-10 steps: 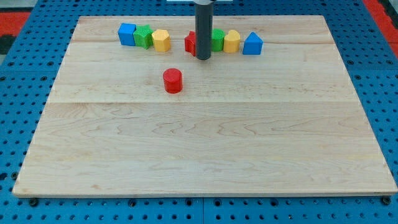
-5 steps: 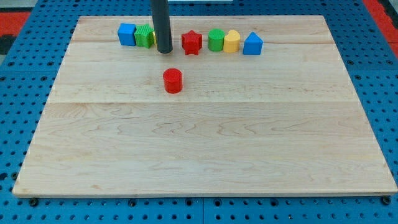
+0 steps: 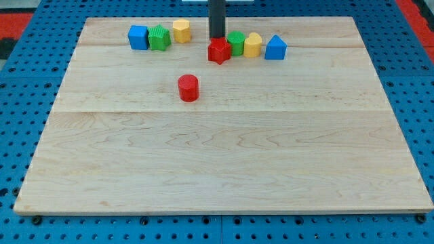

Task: Move the red star to the top right of the red circle

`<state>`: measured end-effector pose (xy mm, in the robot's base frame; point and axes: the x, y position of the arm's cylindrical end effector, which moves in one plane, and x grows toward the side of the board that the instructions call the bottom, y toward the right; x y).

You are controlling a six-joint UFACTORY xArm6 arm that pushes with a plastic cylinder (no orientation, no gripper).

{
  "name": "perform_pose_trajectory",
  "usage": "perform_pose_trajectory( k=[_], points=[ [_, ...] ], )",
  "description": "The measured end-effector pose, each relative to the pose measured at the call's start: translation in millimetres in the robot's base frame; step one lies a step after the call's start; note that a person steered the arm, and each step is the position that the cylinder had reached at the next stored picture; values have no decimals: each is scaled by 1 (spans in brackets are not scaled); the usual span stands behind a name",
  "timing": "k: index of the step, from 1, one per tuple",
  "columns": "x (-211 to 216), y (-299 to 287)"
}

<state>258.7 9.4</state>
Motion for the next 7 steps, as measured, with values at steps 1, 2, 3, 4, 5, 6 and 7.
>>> perform_pose_trajectory(
  k=[1,2,3,4,5,6,7],
  points=[
    [3,14],
    [19,-5],
    [45,-37],
    [73,-41],
    [73,-41],
    [73,-49],
    [73,-71]
  ],
)
